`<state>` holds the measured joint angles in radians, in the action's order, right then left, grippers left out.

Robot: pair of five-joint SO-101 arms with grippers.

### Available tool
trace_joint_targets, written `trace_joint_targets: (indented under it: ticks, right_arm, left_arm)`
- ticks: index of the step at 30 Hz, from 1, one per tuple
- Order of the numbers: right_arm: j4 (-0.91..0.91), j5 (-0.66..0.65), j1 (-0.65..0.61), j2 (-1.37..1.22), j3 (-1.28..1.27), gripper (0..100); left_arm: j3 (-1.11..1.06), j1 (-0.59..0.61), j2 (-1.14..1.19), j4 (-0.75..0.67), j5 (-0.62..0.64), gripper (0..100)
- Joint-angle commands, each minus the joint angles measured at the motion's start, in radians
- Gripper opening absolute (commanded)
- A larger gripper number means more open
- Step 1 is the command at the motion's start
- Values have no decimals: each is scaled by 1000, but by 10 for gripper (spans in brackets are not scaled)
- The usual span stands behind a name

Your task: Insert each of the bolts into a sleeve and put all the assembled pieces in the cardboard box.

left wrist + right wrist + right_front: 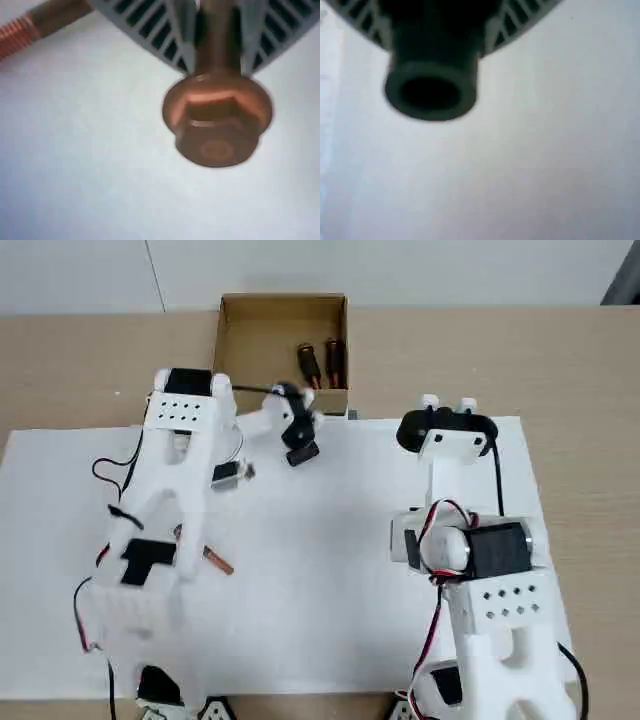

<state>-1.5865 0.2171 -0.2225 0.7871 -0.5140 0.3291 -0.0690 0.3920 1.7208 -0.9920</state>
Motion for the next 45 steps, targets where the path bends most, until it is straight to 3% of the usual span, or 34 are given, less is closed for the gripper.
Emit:
trace_joint_targets:
  ticks: [1, 4, 8, 14, 20, 36, 45]
  right_arm:
    - [-59, -11, -1, 27, 103, 2]
    - [-94, -12, -1, 28, 140, 2]
    - [-97, -77, 1, 62, 146, 2]
    - [-94, -192, 4, 257, 87, 2]
    - [-31, -209, 2, 409, -86, 2]
    - [380, -207, -33, 661, -494, 2]
    - [648, -201, -168, 670, -651, 2]
  left_arm:
    - [22, -46, -196, 29, 75, 5]
    - [-4, -83, -296, 29, 170, 5]
    - [-31, -101, -431, 29, 407, 5]
    - [-143, -114, -640, 26, 479, 5]
    - [-358, -114, -845, -31, 660, 5]
    - [-1138, -114, -1559, -635, 885, 5]
    - [-1408, -114, -1926, -741, 1054, 5]
